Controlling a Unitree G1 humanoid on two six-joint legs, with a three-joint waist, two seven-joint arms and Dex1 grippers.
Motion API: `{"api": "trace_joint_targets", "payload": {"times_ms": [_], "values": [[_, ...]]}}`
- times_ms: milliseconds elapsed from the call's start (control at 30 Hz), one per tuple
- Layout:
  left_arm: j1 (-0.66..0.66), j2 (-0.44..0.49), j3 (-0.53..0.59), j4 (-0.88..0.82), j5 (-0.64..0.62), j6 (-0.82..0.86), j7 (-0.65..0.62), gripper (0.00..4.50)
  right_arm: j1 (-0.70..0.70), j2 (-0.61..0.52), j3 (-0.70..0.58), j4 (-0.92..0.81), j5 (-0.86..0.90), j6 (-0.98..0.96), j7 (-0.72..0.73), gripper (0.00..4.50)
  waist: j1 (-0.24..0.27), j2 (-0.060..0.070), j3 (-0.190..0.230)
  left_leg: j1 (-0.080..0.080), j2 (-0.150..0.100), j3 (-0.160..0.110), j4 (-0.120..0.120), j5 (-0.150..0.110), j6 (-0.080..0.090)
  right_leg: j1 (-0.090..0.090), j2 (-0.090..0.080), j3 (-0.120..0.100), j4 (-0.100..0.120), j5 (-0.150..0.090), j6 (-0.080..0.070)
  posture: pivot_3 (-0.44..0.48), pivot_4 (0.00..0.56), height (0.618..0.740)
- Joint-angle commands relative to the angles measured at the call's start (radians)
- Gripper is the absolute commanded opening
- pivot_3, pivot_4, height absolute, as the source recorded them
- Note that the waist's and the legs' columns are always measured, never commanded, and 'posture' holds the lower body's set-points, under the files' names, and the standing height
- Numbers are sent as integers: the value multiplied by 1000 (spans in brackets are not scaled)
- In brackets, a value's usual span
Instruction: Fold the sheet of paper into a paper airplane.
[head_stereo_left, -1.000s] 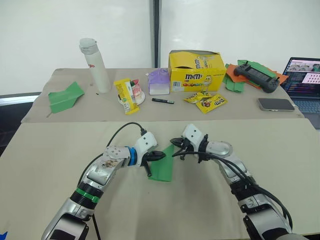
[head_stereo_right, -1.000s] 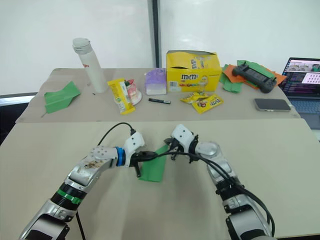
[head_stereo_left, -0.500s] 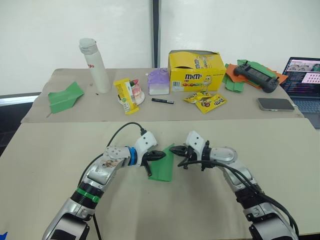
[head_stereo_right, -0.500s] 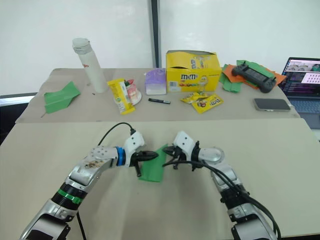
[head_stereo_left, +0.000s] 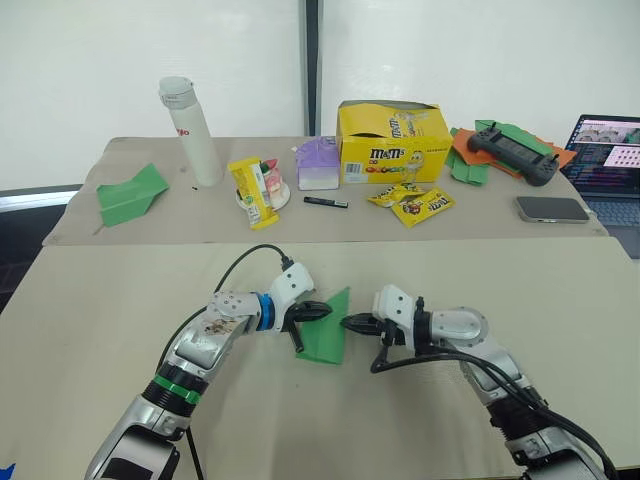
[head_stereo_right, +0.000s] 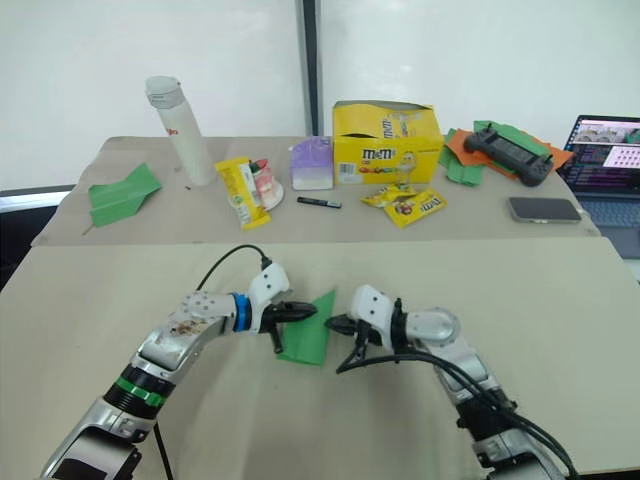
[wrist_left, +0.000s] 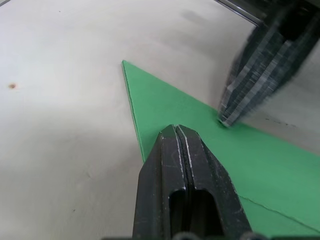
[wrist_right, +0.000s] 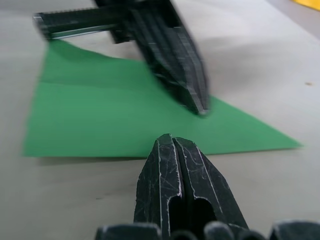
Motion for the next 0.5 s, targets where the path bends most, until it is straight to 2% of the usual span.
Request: {"api": "trace_joint_targets", "payload": {"times_ms": [33, 500], "values": [[25, 8, -16, 20, 24, 32, 6, 17, 41, -24, 49, -33, -19, 0, 32, 0, 0, 0, 0, 0, 0, 0, 0, 0, 0, 0, 0, 0, 0, 0, 0, 0, 150, 740], [14, 22, -20, 19, 20, 44, -23, 17, 233, -96, 78, -208, -16, 15, 33, 0, 2, 0, 0, 0, 1, 0, 0, -1, 0, 0, 0, 0, -1, -1, 2, 0, 150, 740]]}}
